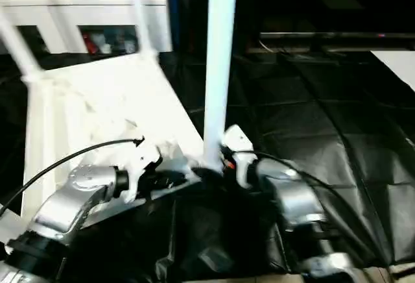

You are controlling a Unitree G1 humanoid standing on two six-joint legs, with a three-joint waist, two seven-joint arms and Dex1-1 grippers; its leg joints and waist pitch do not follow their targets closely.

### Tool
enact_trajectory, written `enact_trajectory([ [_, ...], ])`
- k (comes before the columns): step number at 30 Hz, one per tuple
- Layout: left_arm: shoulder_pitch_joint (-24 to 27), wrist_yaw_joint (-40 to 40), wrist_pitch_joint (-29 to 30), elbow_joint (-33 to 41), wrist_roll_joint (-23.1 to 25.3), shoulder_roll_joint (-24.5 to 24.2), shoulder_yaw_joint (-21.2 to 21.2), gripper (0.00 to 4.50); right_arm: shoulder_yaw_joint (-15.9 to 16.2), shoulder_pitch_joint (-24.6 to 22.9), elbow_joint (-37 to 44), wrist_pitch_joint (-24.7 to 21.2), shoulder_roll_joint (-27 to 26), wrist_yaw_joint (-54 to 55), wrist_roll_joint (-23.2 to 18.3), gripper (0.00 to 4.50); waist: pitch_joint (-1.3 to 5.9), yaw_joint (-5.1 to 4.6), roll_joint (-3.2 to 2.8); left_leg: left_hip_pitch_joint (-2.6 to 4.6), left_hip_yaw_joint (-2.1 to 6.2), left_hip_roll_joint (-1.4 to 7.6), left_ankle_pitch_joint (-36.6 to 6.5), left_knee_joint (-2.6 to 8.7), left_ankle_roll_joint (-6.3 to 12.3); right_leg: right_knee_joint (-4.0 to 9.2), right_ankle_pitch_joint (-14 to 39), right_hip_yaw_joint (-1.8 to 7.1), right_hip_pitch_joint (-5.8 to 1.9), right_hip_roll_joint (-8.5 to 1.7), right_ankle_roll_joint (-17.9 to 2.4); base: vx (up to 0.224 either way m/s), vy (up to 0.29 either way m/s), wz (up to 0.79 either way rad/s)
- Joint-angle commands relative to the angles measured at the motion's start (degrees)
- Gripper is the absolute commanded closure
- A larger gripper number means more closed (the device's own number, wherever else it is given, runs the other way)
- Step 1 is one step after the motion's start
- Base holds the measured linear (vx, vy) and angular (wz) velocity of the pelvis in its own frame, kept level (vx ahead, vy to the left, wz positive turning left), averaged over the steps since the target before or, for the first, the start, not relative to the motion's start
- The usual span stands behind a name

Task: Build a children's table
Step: Rotate leg to tighten

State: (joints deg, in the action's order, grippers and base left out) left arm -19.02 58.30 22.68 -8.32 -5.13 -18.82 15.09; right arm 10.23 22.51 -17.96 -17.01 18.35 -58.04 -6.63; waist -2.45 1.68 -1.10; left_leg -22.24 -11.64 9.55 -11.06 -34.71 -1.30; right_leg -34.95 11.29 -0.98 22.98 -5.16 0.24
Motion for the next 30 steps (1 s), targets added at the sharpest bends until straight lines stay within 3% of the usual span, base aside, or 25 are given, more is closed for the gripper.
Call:
enact_trajectory([
  [1, -1.64, 2.42, -1.37, 3.52, -2.59, 0.7, 1.27, 4.5, 3.68, -0.41, 2.43, -0.85, -0.2, -4.65, -1.65, 0.89, 3.18, -0.21, 0.21, 1.66, 1.47, 3.45, -11.97, 4.46, 3.32, 3.92, 7.25, 1.51, -2.07, -2.43, -14.43, 0.0, 0.0, 0.0],
  [12, -1.38, 9.43, -0.69, 4.1, -4.61, -3.86, 1.65, 4.5, 7.01, -1.42, 5.45, -2.03, 4.36, -13.27, -2.44, 1.69, 3.31, 0.3, 0.45, 1.53, 1.48, 3.41, -10.09, 4.38, 3.37, 3.58, 6.31, 1.45, -2.17, -2.48, -14.44, 0.0, 0.0, 0.0],
  [17, -1.68, 9.29, -0.79, 3.73, -4.75, -4.07, 1.59, 4.5, 7.52, -1.92, 5.85, -1.61, 4.04, -13.05, -2.22, 1.8, 3.26, 0.33, 0.42, 1.54, 1.48, 3.45, -10.26, 4.41, 3.24, 3.63, 6.7, 1.47, -2.11, -2.5, -14.61, 0.0, 0.0, 0.0],
  [19, -2.02, 7.35, -1.24, 3.15, -4.18, -3.05, 1.28, 4.5, 6.84, -1.96, 4.98, -0.87, 2.4, -10.67, -1.97, 1.8, 3.2, 0.28, 0.36, 1.58, 1.47, 3.46, -10.9, 4.47, 2.88, 3.73, 7.48, 1.5, -2.0, -2.52, -14.49, 0.0, 0.0, 0.0],
  [22, -3.23, -0.42, -1.57, 1.6, -1.97, 1.65, 0.6, 4.5, 3.69, -1.05, 0.17, 0.88, -4.37, 2.76, 0.18, 1.81, 3.07, -0.17, 0.45, 1.41, 1.51, 3.31, -12.1, 4.59, 1.67, 3.98, 9.73, 1.57, -1.92, -2.54, -13.97, 0.0, 0.0, 0.0],
  [25, -3.91, -4.34, -1.28, 0.75, -0.76, 4.04, 0.46, 4.5, 2.19, -0.05, -2.69, 0.89, -7.71, 10.38, 1.72, 1.81, 3.04, -0.91, 0.62, 1.24, 1.88, 3.15, -14.19, 4.89, -0.37, 4.32, 14.84, 1.45, -2.0, -2.64, -12.18, 0.0, 0.0, 0.0],
  [26, -4.05, -5.18, -1.27, 0.54, -0.48, 4.52, 0.46, 4.5, 1.92, 0.23, -3.31, 0.61, -8.41, 12.06, 2.09, 1.81, 3.11, -1.54, 0.63, 1.28, 1.93, 3.13, -15.03, 4.88, -0.43, 4.45, 15.03, 1.45, -1.93, -2.52, -11.65, 0.0, 0.0, 0.0],
  [30, -5.16, -12.83, -1.07, -1.21, 1.78, 8.67, 0.24, 4.5, 0.03, 2.52, -7.76, -0.15, -14.35, 24.04, 4.31, 1.81, 3.16, -2.44, 0.61, 1.01, 1.8, 3.02, -13.55, 4.68, 0.19, 4.33, 12.42, 1.53, -1.81, -2.49, -12.44, 0.0, 0.0, 0.0],
])
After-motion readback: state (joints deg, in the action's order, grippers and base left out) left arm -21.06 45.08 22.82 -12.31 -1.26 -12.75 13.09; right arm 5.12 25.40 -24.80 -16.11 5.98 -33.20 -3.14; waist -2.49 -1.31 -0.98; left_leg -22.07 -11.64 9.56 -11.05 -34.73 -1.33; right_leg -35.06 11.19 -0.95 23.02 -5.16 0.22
